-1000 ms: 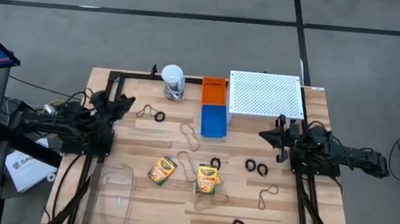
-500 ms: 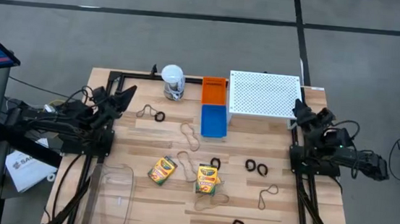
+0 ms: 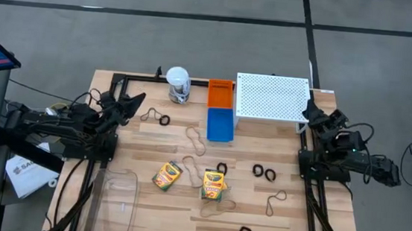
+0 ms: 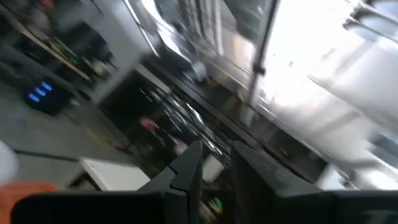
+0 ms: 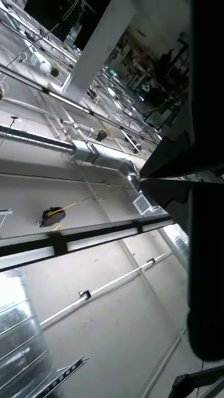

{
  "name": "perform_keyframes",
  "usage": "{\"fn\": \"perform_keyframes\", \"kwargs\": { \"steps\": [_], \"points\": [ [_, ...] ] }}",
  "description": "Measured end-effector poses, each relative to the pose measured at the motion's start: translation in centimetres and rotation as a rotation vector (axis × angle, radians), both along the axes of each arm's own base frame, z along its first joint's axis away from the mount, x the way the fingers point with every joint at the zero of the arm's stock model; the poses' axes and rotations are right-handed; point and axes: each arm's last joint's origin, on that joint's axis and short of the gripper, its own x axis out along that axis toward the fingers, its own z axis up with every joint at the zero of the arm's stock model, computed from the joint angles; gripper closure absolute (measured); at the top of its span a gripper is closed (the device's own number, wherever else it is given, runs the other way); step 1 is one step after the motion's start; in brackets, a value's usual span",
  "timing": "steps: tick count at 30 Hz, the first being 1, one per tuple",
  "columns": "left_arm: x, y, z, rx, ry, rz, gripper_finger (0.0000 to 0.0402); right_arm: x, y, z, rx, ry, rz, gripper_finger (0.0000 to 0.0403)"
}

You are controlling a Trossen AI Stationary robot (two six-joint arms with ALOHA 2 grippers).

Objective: Pick & Place Office Desk Supplies
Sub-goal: Put the box of crayons into the transparent bin

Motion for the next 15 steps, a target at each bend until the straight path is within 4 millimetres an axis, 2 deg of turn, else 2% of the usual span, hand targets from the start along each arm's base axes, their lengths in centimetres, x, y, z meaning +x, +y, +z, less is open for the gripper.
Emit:
{"fn": "perform_keyframes", "kwargs": {
  "steps": [4,9,13,15],
  "points": [
    [0.8,-0.4,-0.6,-0.047,0.013,-0.193,0.0325,-0.1,0.1,0.1,0.013,-0.035,0.045,0.039],
    [2.3,-0.8,-2.5,-0.246,0.119,-0.413,0.0319,0.3,0.3,0.0,0.014,-0.037,0.18,0.0385],
    [3.8,-1.3,-3.8,-0.385,0.207,-0.578,0.0292,0.8,0.3,-0.5,0.079,-0.007,0.273,0.036],
    [4.5,-1.7,-3.7,-0.422,0.241,-0.657,0.0271,1.0,0.4,-0.3,0.088,0.008,0.307,0.0342]
  ]
}}
